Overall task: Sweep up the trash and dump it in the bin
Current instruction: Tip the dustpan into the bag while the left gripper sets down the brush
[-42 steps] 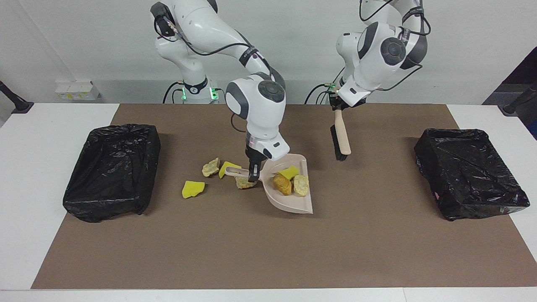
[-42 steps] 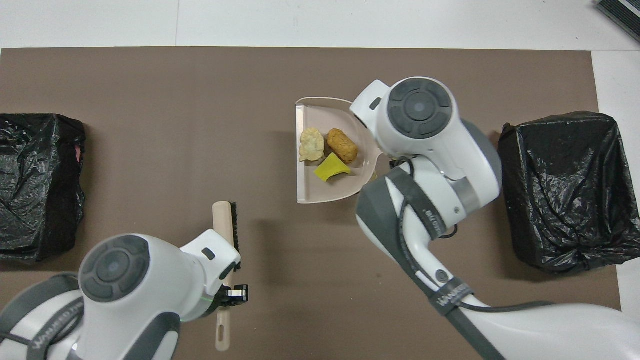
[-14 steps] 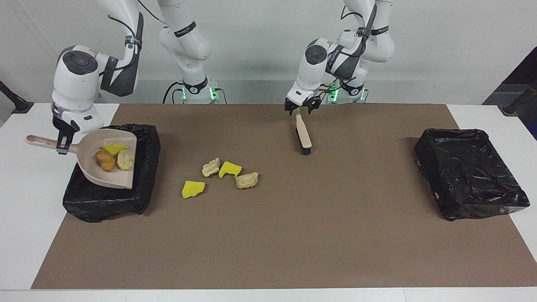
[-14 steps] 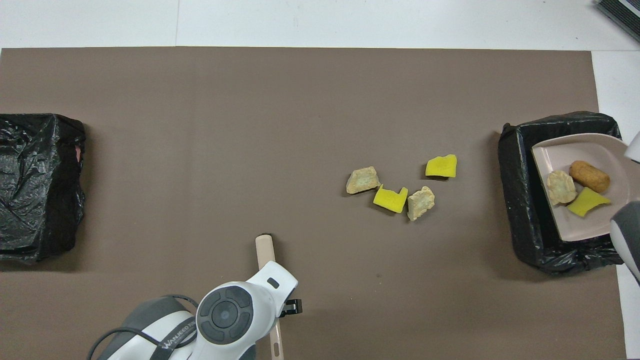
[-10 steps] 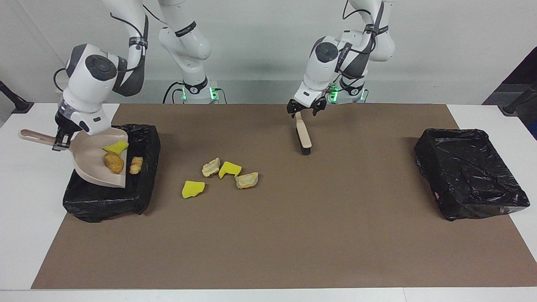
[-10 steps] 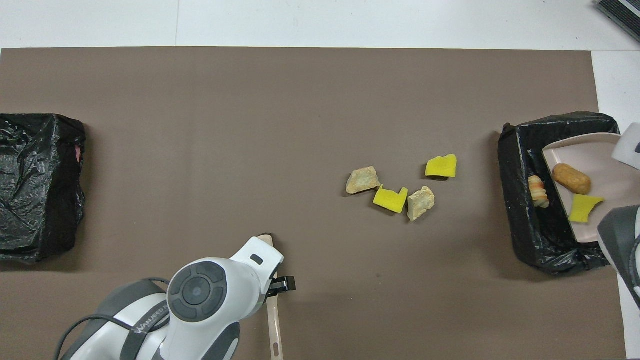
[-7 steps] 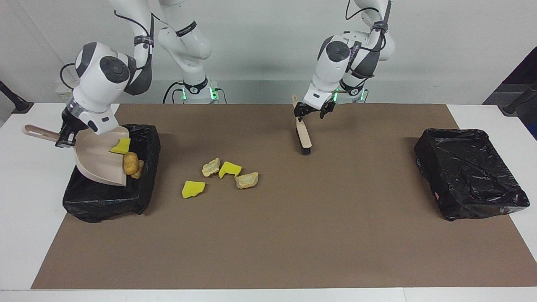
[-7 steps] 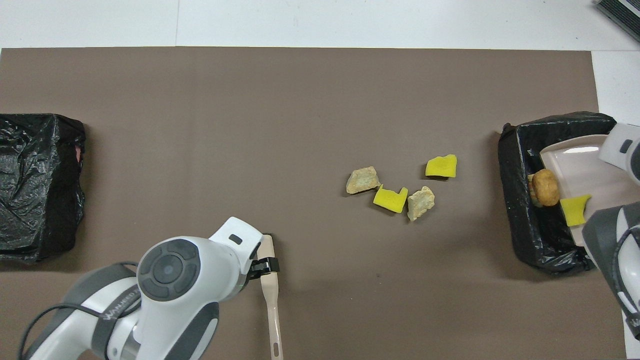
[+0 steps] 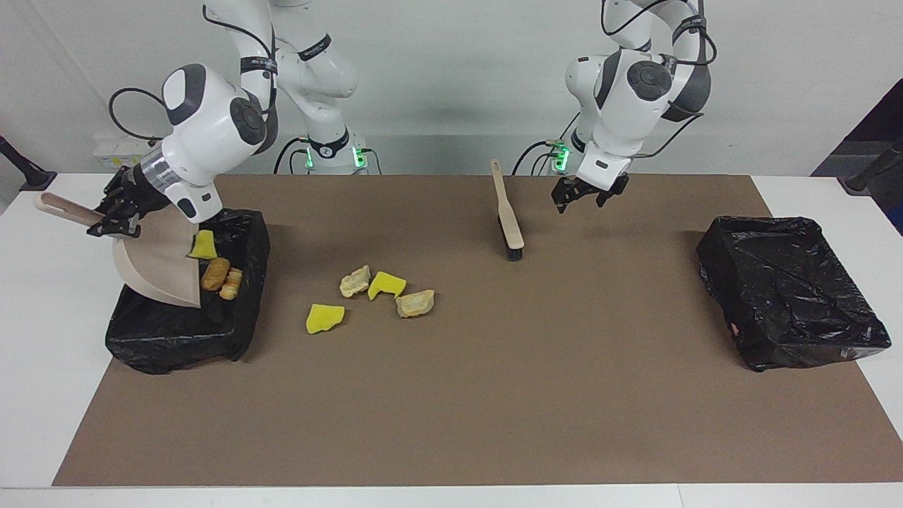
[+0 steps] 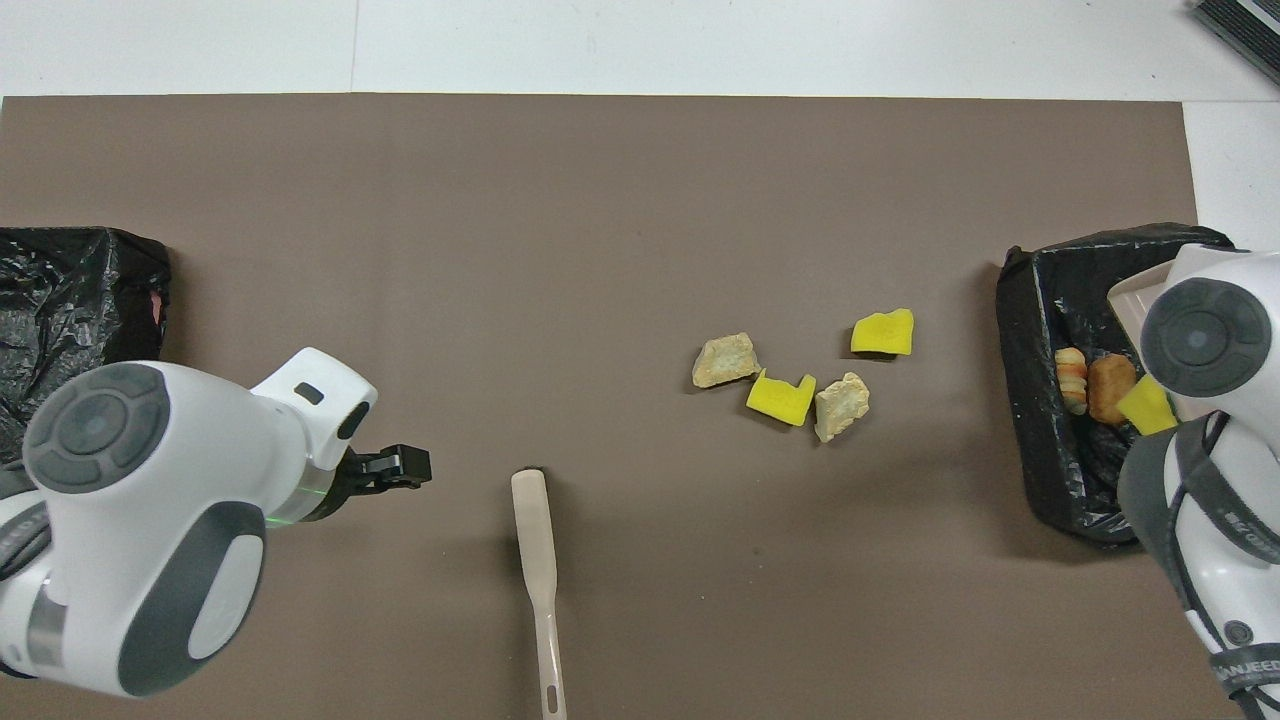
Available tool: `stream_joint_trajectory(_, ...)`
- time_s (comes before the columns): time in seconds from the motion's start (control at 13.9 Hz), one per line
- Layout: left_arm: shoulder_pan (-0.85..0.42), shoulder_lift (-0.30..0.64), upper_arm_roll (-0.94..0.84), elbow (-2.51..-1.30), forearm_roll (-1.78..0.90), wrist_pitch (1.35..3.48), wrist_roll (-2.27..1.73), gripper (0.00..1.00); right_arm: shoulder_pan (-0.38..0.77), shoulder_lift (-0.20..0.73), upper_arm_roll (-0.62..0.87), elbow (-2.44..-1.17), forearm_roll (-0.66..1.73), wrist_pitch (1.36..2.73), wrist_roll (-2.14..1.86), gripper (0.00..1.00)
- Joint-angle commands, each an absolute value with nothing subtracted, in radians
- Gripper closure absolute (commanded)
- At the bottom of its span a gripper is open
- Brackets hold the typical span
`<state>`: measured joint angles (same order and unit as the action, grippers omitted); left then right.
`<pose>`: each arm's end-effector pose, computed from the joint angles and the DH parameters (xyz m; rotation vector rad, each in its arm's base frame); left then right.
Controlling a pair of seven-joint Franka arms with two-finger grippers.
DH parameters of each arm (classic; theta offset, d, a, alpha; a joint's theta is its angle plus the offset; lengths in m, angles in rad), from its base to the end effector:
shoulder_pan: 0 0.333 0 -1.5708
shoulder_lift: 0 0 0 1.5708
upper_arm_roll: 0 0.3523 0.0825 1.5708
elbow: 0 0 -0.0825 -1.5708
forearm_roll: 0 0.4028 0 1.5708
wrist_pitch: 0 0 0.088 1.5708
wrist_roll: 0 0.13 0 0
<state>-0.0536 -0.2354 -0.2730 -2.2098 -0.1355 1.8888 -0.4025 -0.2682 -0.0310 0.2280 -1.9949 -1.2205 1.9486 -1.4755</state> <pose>0.4480 -0.1710 0.4711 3.1029 0.2089 -0.1694 0.5799 -0.1051 0.5320 1.2093 1.7856 -0.9494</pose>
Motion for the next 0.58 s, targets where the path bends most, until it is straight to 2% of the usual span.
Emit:
stream_joint_trajectory(0.0,0.020,-0.244,-0.285,-2.152,-0.114,1.838,-0.322,0.00,-0.244,-0.045,0.230,-1.994,-1.266,1.914,-1.439,1.00)
stream_joint_trajectory(0.29,0.101,-0.215,-0.287,-2.045,-0.080,1.781,-0.290,0.00,-0.244,-0.038,0.232,-1.935,-1.246,1.910,-1.445,1.00)
stream_joint_trajectory(0.5,0.165,-0.143,-0.285,-1.909,-0.045,1.680,-0.279,0.00,-0.242,-0.028,0.232,-1.884,-1.131,1.902,-1.419,1.00)
